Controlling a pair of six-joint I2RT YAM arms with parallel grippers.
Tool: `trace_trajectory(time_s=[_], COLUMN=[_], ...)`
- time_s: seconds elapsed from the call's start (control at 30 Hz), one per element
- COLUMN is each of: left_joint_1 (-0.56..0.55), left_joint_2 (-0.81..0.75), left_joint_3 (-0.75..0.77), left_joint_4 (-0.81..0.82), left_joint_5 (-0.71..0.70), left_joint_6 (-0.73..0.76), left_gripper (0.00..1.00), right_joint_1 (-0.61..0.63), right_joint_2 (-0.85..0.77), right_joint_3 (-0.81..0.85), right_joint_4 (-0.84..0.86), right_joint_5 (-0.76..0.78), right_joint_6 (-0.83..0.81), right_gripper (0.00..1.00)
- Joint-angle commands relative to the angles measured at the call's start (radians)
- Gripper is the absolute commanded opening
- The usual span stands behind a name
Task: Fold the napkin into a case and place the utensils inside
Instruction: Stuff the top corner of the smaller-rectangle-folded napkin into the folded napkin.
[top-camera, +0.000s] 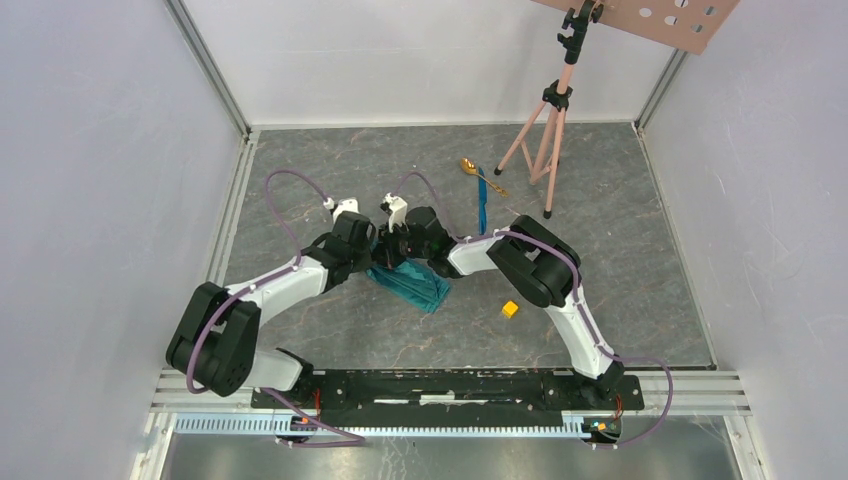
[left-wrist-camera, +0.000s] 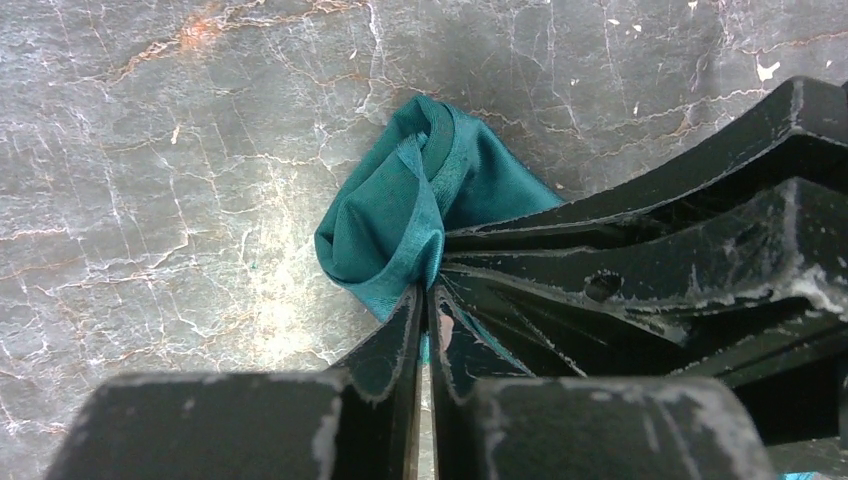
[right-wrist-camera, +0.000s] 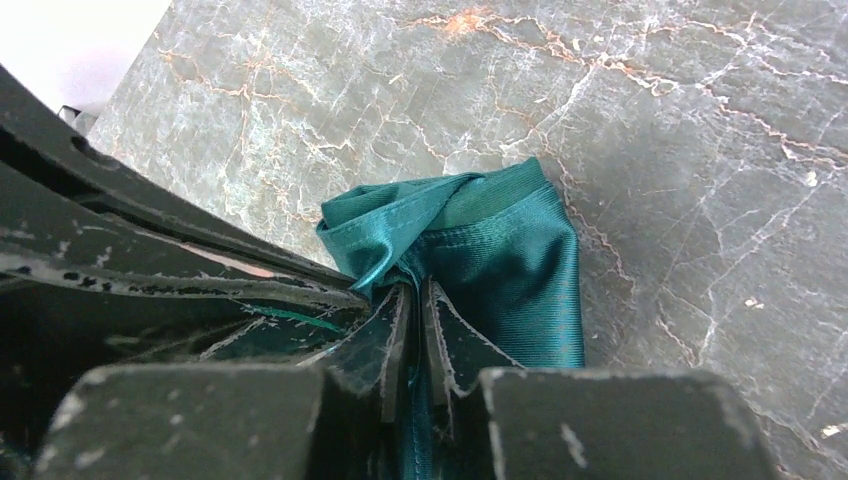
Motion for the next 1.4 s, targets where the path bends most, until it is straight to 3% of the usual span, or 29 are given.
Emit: trace_trajectory(time_s=[0.0,0.2,0.4,0.67,0.83,0.97,1.27,1.37], left_joint_1=[0.019,0.152,0.331,0.362,0.362,0.362,0.363,0.362], left_joint_2=[-0.014,-0.096,-0.192,-0.041,0.045,0.05,-0.017,-0.016], left_joint_3=[-0.006,-0.053,-0.154,-0.197,-0.205,-0.226,-0.256,-0.261], left_joint_4=[0.032,0.008,0.031,0.239,0.311,0.334,0.291,0.294], left_joint_5=[0.031,0.161,0.38,0.561,0.592,0.577,0.525,0.533], left_joint_6=[-0.063,-0.125,-0.214,-0.313,-0.335,-0.34,-0.324,-0.324], left_gripper=[0.17,0.37,0.47,0.48,0.45,0.43,0.4,0.39], right_joint_1=[0.0,-0.023,-0.044,-0.049,-0.057,-0.073,-0.077,-0.088], right_joint_2=[-0.011,-0.073,-0.109,-0.109,-0.083,-0.069,-0.048,-0.048], right_joint_3=[-0.048,-0.105,-0.126,-0.102,-0.077,-0.119,-0.108,-0.126], right_joint_4=[-0.001,-0.032,-0.04,-0.061,-0.107,-0.046,-0.031,0.012], right_joint_5=[-0.012,-0.048,-0.054,-0.046,-0.046,-0.05,-0.061,-0.07], right_joint_6=[0.0,-0.021,-0.028,-0.015,0.079,0.199,0.221,0.263], right_gripper=[0.18,0.3,0.33,0.37,0.42,0.47,0.45,0.36])
